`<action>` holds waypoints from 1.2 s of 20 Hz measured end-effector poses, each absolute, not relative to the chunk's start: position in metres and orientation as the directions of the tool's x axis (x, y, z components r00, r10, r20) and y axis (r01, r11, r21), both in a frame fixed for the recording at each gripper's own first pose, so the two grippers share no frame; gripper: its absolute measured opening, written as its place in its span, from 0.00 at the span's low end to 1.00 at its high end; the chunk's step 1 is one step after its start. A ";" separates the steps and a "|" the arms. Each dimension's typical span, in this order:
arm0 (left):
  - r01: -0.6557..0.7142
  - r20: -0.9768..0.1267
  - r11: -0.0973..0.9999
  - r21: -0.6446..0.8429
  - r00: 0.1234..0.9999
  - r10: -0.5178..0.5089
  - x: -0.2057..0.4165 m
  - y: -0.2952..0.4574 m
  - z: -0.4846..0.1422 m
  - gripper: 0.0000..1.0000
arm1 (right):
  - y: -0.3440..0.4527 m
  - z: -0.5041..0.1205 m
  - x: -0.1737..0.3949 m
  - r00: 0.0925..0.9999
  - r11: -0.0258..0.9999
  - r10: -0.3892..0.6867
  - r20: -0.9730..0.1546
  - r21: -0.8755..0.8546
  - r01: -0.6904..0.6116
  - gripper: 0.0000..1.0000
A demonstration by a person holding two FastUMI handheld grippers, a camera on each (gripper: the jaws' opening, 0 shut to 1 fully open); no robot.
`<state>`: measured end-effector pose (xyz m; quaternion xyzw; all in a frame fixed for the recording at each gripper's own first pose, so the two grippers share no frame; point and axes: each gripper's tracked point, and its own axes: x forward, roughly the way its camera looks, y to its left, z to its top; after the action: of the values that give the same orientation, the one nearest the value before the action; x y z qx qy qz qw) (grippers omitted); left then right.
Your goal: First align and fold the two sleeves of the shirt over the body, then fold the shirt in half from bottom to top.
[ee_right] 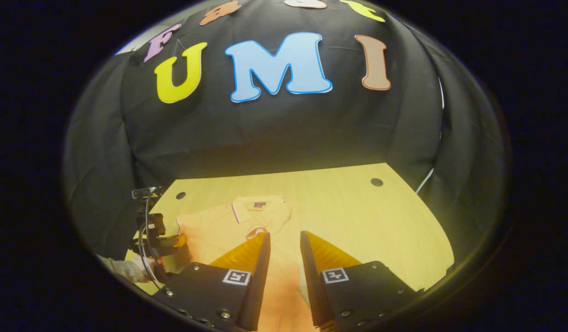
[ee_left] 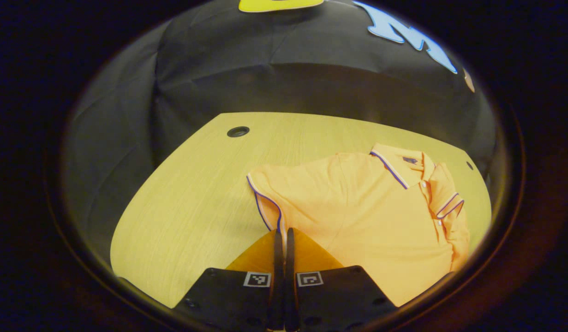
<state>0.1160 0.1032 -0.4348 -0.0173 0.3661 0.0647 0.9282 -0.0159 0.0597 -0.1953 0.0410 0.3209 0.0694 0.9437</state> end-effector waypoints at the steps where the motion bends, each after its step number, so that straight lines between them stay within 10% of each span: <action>1: -0.132 -0.691 0.991 0.034 0.713 0.119 0.117 0.102 -0.434 0.07 | 0.058 -0.195 -0.016 0.786 0.987 0.156 -0.599 0.122 -0.103 0.42; 15: 0.178 -0.537 0.963 0.202 0.842 -0.044 0.150 -0.013 -0.340 0.06 | 0.027 -0.206 -0.037 0.781 0.987 0.109 -0.615 0.158 -0.012 0.42; 24: 0.452 -0.605 0.859 0.241 0.762 -0.231 0.111 -0.134 -0.382 0.07 | -0.009 -0.207 -0.052 0.779 0.986 0.042 -0.626 0.154 0.070 0.42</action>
<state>0.1115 -0.1342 -0.3822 0.1900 0.2907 -0.1855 0.9192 -0.0521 -0.0087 -0.2069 0.0846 0.3324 -0.0074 0.9393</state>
